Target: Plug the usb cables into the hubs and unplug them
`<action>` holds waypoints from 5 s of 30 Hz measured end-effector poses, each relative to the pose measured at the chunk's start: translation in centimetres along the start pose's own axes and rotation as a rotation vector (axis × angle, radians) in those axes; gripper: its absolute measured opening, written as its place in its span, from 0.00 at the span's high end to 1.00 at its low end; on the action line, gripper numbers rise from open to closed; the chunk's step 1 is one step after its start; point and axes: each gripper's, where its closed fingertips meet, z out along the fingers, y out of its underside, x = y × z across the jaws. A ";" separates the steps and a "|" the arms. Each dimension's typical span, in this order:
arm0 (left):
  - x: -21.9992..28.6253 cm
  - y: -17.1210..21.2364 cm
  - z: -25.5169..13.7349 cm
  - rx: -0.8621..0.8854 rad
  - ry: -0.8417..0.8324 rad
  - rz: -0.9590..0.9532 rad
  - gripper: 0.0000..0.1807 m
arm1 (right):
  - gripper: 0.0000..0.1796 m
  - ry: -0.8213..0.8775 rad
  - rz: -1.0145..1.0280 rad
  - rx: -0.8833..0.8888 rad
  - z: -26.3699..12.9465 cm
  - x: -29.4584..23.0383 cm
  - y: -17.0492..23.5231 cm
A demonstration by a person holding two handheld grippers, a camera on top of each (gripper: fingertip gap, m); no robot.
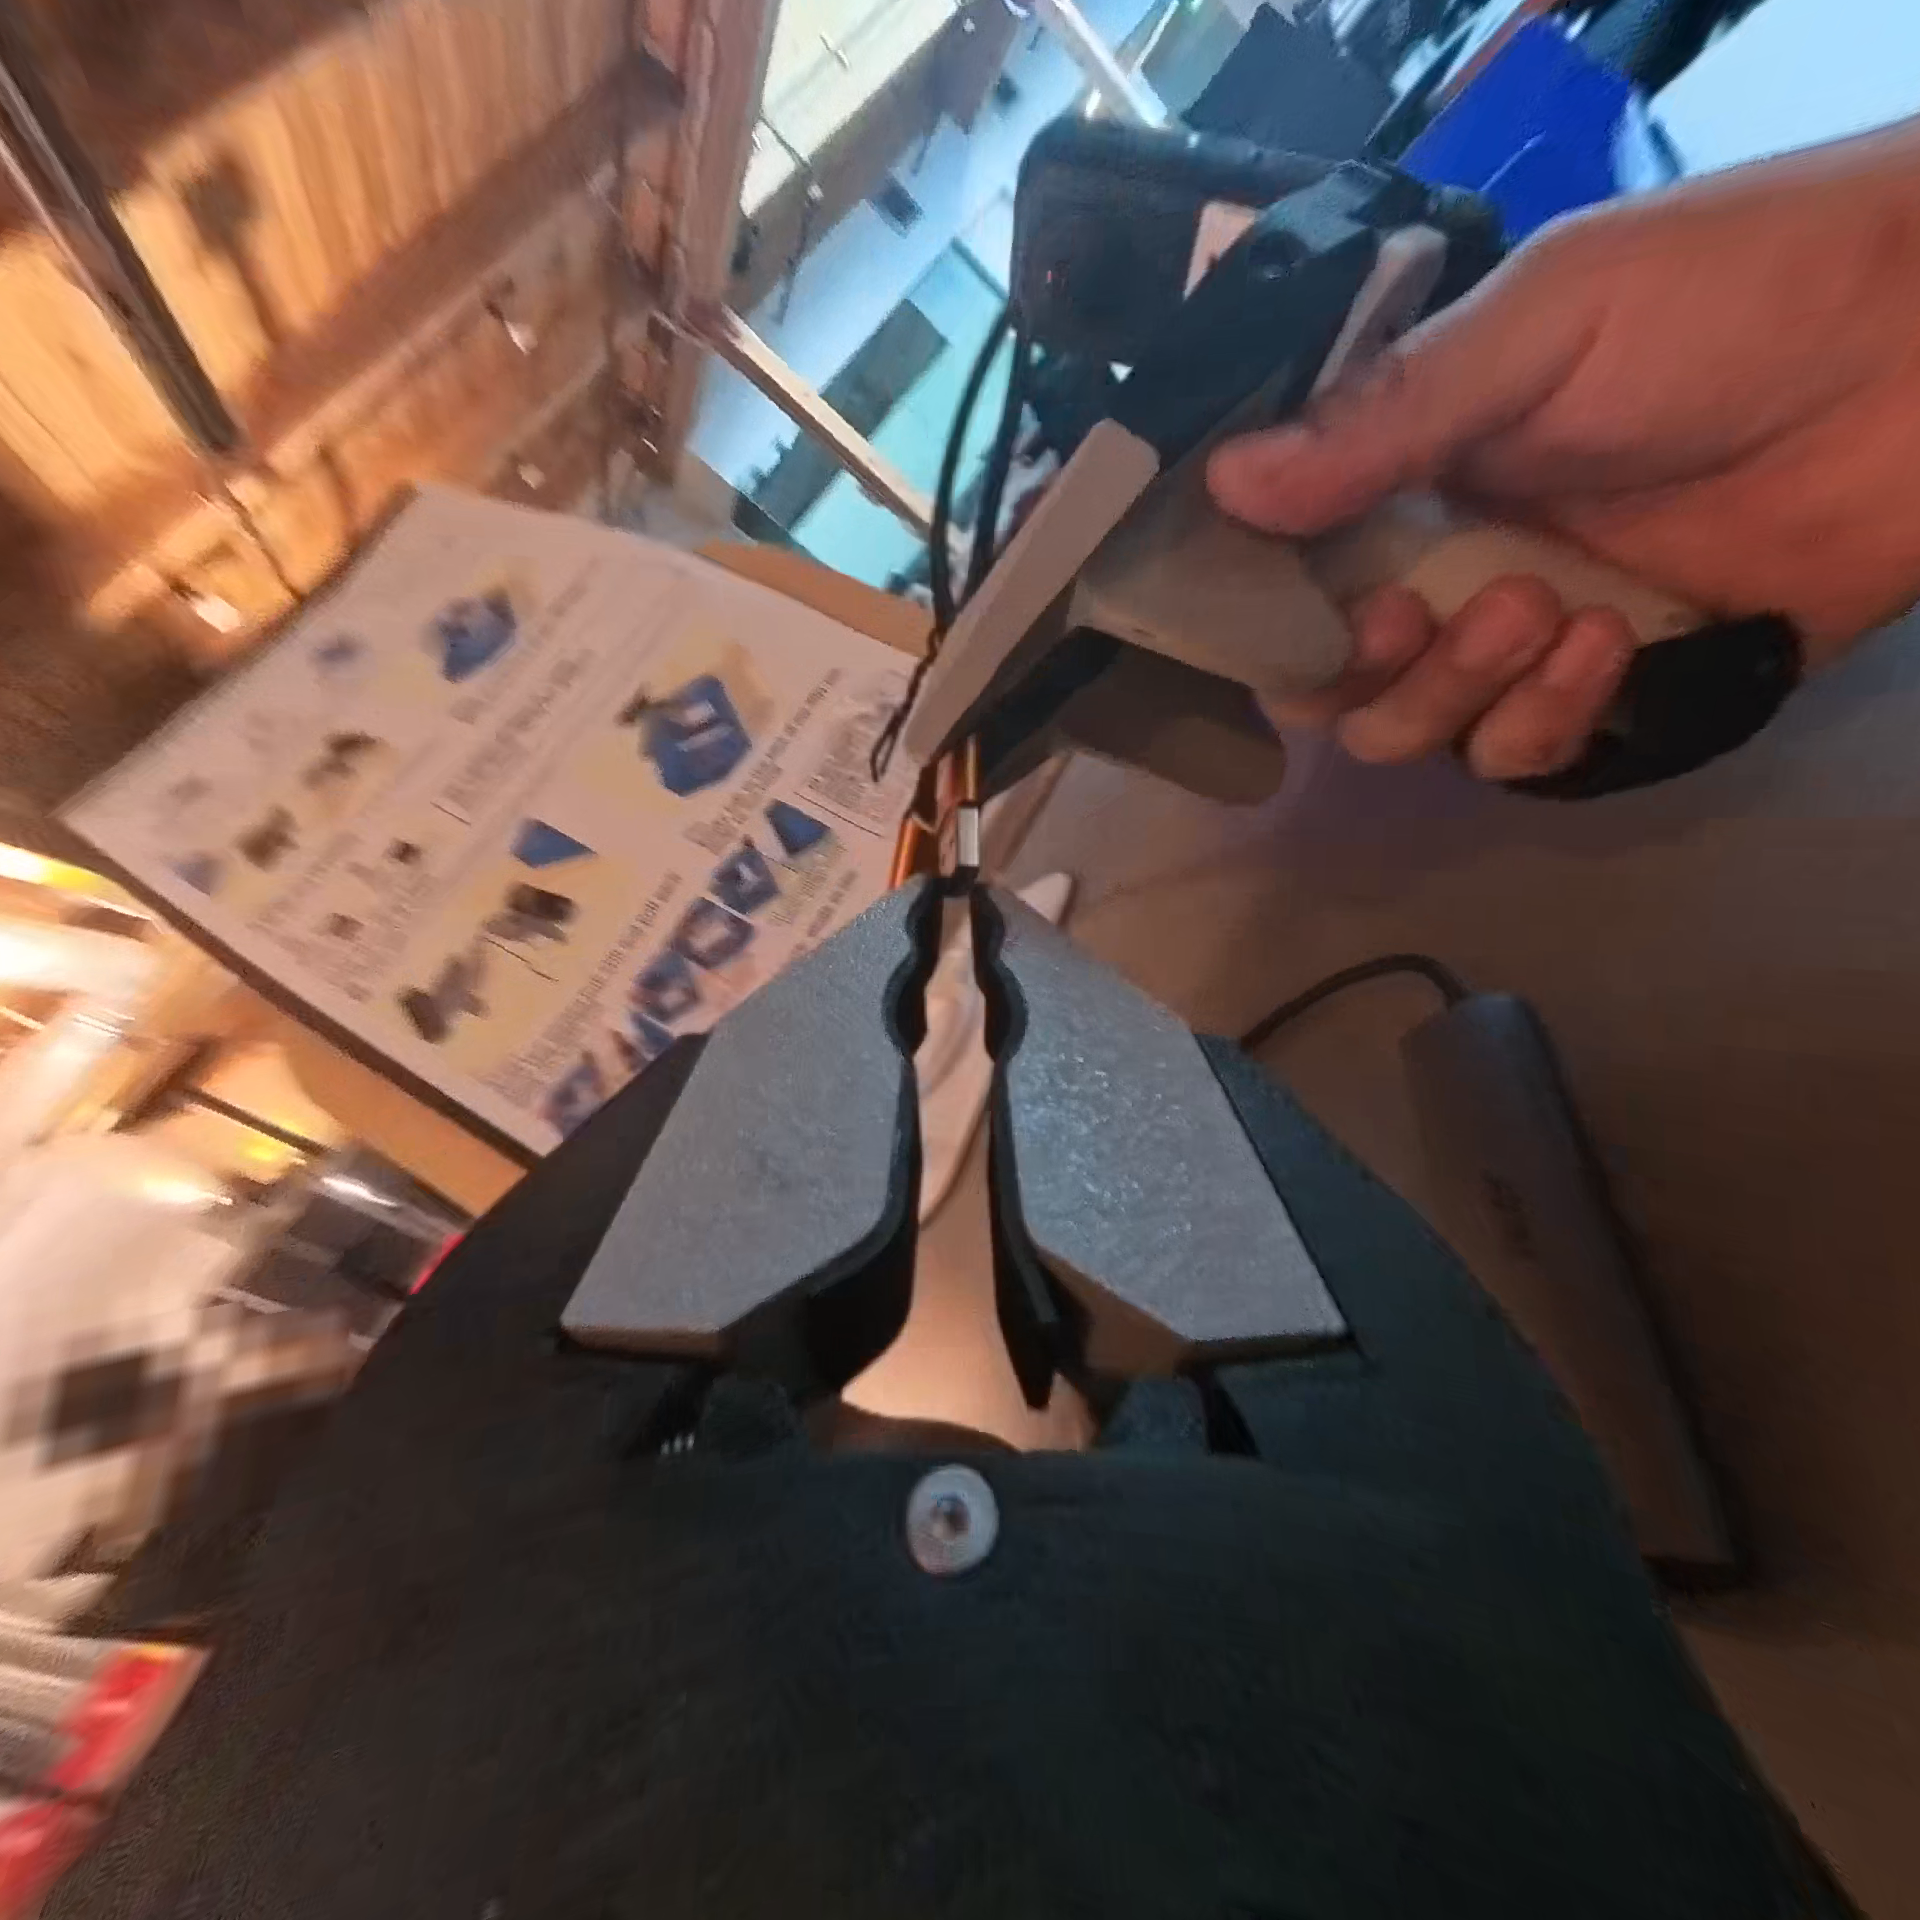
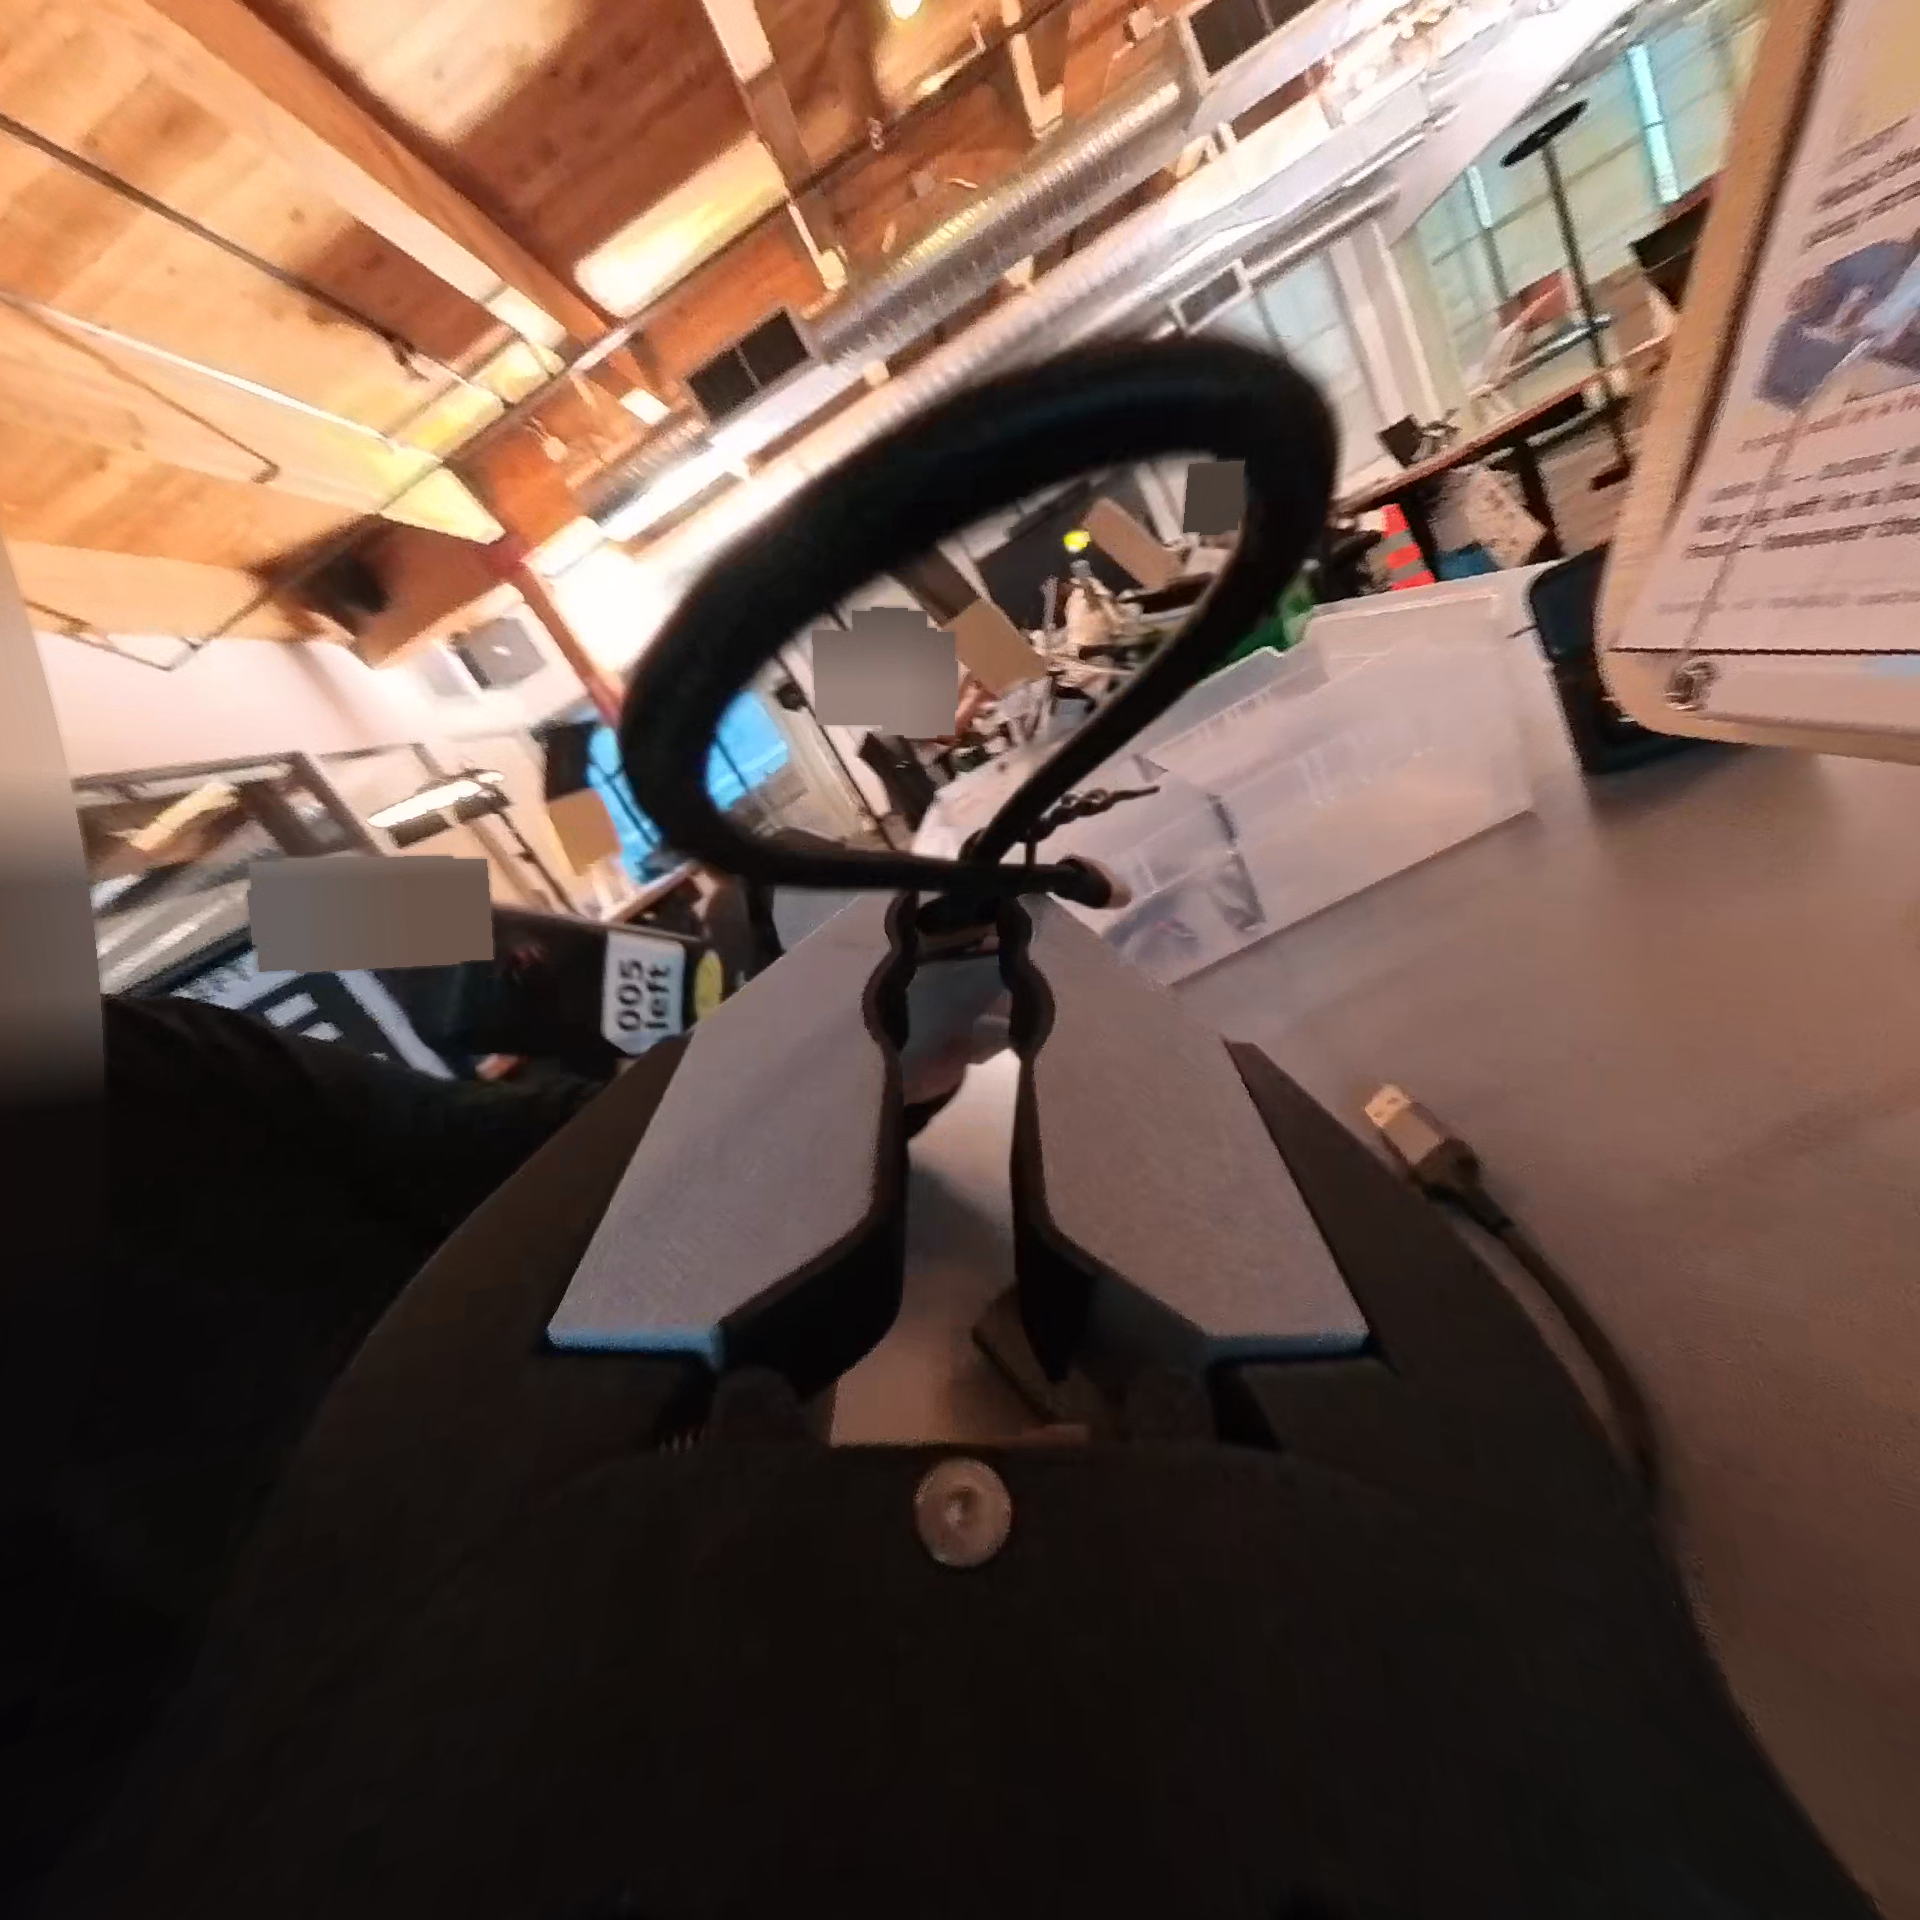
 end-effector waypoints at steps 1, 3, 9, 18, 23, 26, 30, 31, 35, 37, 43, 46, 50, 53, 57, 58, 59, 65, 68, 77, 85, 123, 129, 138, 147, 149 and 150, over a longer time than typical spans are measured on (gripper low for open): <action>0.3 0.3 0.0 -0.016 0.038 -0.064 0.97 | 0.94 0.038 -0.014 0.008 -0.3 0.5 -0.2; 1.7 1.3 -0.5 -0.100 0.162 -0.186 0.92 | 0.93 0.110 -0.032 0.035 -1.1 1.6 -0.9; 8.4 5.2 -4.9 -0.499 0.534 -0.479 0.69 | 0.93 0.265 0.016 0.050 -3.4 4.7 -1.5; 10.8 7.5 -5.8 -0.670 0.677 -0.563 0.84 | 0.93 0.313 0.017 -0.144 -3.7 5.8 0.6; 8.0 6.7 -6.3 -0.663 0.674 -0.633 0.85 | 0.93 0.324 -0.059 -0.296 -4.6 5.8 2.0; 4.2 5.8 -5.9 -0.610 0.572 -0.757 0.85 | 0.93 0.244 -0.109 -0.263 -4.1 4.0 1.1; 2.0 4.6 -5.2 -0.478 0.492 -1.052 0.85 | 0.93 0.120 -0.145 -0.218 -2.8 1.2 0.6; 1.9 4.5 -5.1 -0.448 0.483 -1.115 0.85 | 0.93 0.095 -0.162 -0.242 -2.6 0.7 1.0; 2.5 4.7 -4.9 -0.423 0.492 -1.215 0.85 | 0.93 0.089 -0.260 -0.367 -2.2 0.3 3.0; 2.9 4.8 -4.9 -0.459 0.508 -1.165 0.85 | 0.93 0.084 -0.288 -0.422 -2.1 0.4 4.1; 4.4 3.7 -4.7 -0.525 0.683 -1.251 0.85 | 0.93 -0.025 -0.367 -0.542 -0.8 -1.1 7.5; 5.1 4.2 -5.1 -0.570 0.741 -1.423 0.85 | 0.93 -0.006 -0.469 -0.561 -0.5 -1.4 7.9; 4.7 4.7 -5.4 -0.564 0.715 -1.525 0.85 | 0.93 0.111 -0.644 -0.615 -1.0 -0.1 7.7; 4.0 4.5 -5.2 -0.514 0.687 -1.589 0.85 | 0.93 0.140 -0.727 -0.687 -1.1 0.3 8.8; 4.7 4.6 -5.3 -0.521 0.696 -1.607 0.85 | 0.93 0.209 -0.856 -0.770 -1.2 1.4 9.9; 4.9 4.6 -5.3 -0.524 0.702 -1.613 0.85 | 0.93 0.240 -0.898 -0.767 -1.1 1.6 9.7; 5.2 4.6 -5.3 -0.529 0.714 -1.612 0.85 | 0.93 0.271 -0.942 -0.760 -0.9 1.8 9.5; 6.1 4.9 -5.2 -0.570 0.726 -1.567 0.85 | 0.93 0.339 -1.096 -0.777 -0.7 2.4 9.4; 6.2 5.3 -5.3 -0.601 0.739 -1.533 0.85 | 0.93 0.318 -1.140 -0.747 -0.4 1.6 9.1; 7.0 5.1 -5.7 -0.728 0.829 -1.404 0.85 | 0.93 0.322 -1.253 -0.804 -0.2 2.0 10.4; 7.5 3.3 -6.3 -0.739 0.940 -1.359 0.85 | 0.89 0.360 -1.341 -0.906 -0.6 3.3 11.3; 7.0 4.3 -3.1 -0.292 0.414 -0.048 0.92 | 0.73 0.250 -0.717 -0.875 -4.4 4.6 10.9; 7.8 5.8 -3.0 -0.250 0.271 0.208 0.92 | 0.65 0.359 -0.746 -1.051 -8.1 6.0 11.5; 5.0 8.4 -2.9 -0.361 0.220 -0.110 0.92 | 0.71 0.401 -0.751 -0.877 -9.6 1.9 7.7; 4.9 8.2 -3.1 -0.324 0.244 -0.128 0.92 | 0.79 0.328 -0.764 -1.360 -9.5 3.0 10.6; 5.2 8.1 -3.0 -0.324 0.246 -0.087 0.92 | 0.85 0.269 -0.654 -1.535 -10.1 3.6 11.4; 5.1 8.2 -3.0 -0.324 0.239 -0.067 0.92 | 0.85 0.249 -0.605 -1.609 -10.4 3.9 11.5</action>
